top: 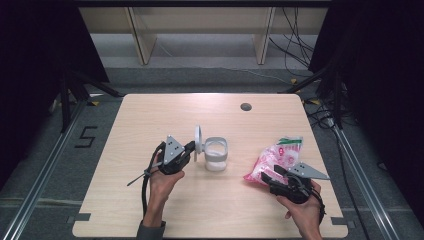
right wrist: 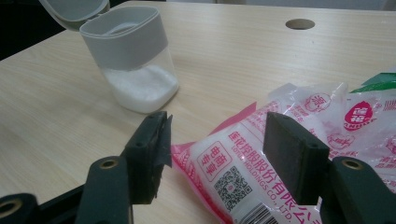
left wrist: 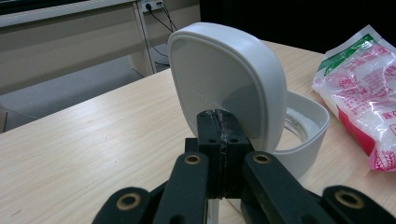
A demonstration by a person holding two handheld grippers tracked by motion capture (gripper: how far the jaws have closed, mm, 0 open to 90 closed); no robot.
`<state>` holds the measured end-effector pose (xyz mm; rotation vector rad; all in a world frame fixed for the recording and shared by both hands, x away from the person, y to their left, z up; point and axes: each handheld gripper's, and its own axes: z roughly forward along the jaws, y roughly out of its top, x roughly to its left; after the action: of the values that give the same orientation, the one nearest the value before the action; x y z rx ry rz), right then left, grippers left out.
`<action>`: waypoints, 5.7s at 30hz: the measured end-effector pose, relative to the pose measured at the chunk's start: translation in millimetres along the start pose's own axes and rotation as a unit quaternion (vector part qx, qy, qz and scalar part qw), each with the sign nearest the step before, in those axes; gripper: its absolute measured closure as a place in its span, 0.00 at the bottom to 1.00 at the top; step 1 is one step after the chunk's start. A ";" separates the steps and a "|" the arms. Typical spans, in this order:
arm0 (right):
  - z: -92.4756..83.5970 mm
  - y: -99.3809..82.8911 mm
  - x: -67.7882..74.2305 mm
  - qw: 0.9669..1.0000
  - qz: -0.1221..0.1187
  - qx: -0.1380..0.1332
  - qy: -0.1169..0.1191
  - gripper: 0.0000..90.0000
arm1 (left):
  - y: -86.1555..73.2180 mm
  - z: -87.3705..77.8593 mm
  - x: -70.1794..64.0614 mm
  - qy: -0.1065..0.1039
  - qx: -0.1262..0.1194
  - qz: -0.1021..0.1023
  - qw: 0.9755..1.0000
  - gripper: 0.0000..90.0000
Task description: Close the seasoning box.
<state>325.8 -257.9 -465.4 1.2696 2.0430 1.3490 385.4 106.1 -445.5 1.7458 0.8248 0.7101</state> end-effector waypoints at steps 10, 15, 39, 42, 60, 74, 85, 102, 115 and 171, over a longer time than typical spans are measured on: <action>0.6 -0.2 -0.2 1.000 -0.010 -0.001 -0.002 0.46 | 2.3 0.2 -1.1 -0.001 0.001 0.001 1.000 0.99; -0.1 -0.9 2.9 1.000 0.013 0.006 -0.003 0.46 | 2.7 0.7 -2.2 -0.003 0.000 -0.003 1.000 0.99; 0.7 -1.3 4.0 1.000 0.019 -0.001 0.003 0.46 | 9.6 8.8 -16.3 -0.021 -0.007 0.032 0.999 0.96; 0.4 -1.2 4.3 1.000 0.022 0.001 0.004 0.46 | 9.9 7.6 -17.4 -0.026 -0.009 0.028 0.999 0.94; 1.1 -1.5 4.2 1.000 0.014 0.002 0.002 0.45 | 6.7 -3.7 -26.8 -0.072 -0.012 0.014 0.997 0.52; 5.3 -1.7 3.5 1.000 -0.002 0.000 0.013 0.44 | 3.1 -14.1 -25.3 -0.067 0.003 -0.003 0.998 0.34; 4.2 -2.4 3.7 1.000 0.000 -0.001 0.019 0.44 | -7.3 -19.0 -26.9 -0.067 0.008 -0.015 0.998 0.32; 6.1 -2.8 15.8 0.999 0.008 0.002 0.044 0.33 | -22.1 -20.9 -40.5 -0.064 0.010 -0.023 0.998 0.28; 1.6 -8.4 20.9 0.998 -0.012 0.006 0.059 0.26 | -35.9 -31.4 -53.9 -0.066 0.019 -0.008 0.998 0.27; -24.4 -46.1 34.3 0.987 -0.103 0.076 0.099 0.23 | -83.0 -52.3 -82.7 -0.066 0.047 -0.007 0.997 0.26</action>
<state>268.8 -248.0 -488.8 0.9801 2.3797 1.2886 279.5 87.4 -515.6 1.8472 0.7895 0.5476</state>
